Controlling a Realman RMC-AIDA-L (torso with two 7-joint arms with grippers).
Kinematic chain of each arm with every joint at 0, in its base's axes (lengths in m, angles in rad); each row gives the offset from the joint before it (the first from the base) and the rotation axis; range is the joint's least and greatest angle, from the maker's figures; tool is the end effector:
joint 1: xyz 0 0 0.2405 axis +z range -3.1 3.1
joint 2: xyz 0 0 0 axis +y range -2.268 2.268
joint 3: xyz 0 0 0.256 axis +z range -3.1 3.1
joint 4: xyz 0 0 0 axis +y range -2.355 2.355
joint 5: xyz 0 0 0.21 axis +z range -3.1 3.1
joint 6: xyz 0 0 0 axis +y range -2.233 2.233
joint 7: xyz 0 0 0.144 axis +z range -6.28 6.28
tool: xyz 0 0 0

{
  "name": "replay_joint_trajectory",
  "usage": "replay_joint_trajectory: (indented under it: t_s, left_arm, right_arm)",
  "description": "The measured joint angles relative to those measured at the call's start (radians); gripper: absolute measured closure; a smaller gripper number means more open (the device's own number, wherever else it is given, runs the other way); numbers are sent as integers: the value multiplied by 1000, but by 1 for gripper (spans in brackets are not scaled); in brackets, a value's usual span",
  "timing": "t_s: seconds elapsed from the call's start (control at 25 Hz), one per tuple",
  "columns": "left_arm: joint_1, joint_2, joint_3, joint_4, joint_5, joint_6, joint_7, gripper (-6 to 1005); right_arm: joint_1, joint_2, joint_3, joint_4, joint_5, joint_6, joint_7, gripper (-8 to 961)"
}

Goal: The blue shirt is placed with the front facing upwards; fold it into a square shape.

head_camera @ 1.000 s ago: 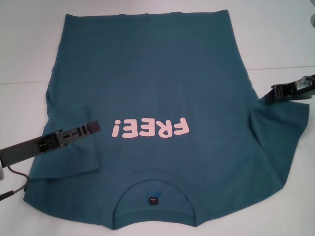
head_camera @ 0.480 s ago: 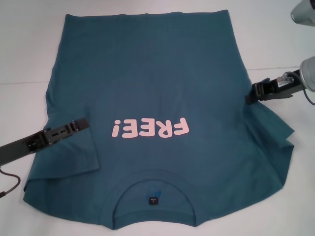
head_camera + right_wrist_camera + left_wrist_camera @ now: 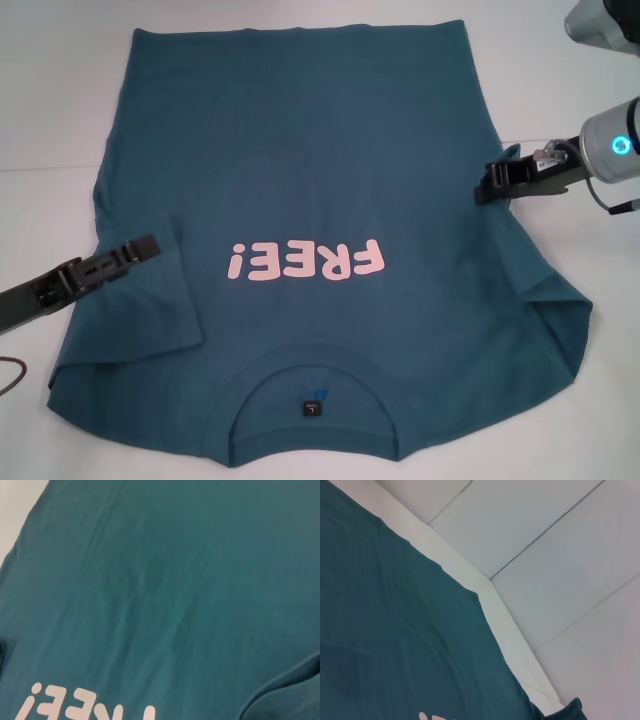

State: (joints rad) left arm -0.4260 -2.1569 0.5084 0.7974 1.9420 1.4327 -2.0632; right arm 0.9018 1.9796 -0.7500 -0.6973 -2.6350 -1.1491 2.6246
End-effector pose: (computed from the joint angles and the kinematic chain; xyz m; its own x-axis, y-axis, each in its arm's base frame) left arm -0.2942 0.3296 0.0291 0.1465 0.6765 0.7217 0.9333 -0.3363 0.1259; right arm 0.2277 0.4562 0.0444 0.3780 -0.8520 -0.3621 -0.8870 -0.2213 -0.4053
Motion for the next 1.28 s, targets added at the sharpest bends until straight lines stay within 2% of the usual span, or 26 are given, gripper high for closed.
replay_joint_trajectory:
  t_s: [0.52,0.88,1.28]
  left_arm:
    - [4,-2,-22,0,-1,0,0,67]
    - [4,-3,-22,-2,-2,0,0,67]
    - [5,-2,-30,-15,-2,0,3,66]
  right_arm:
    - [10,35,5,61,9,111,59,805]
    - [11,40,-1,98,15,196,99,786]
    - [10,38,-3,97,35,200,45,766]
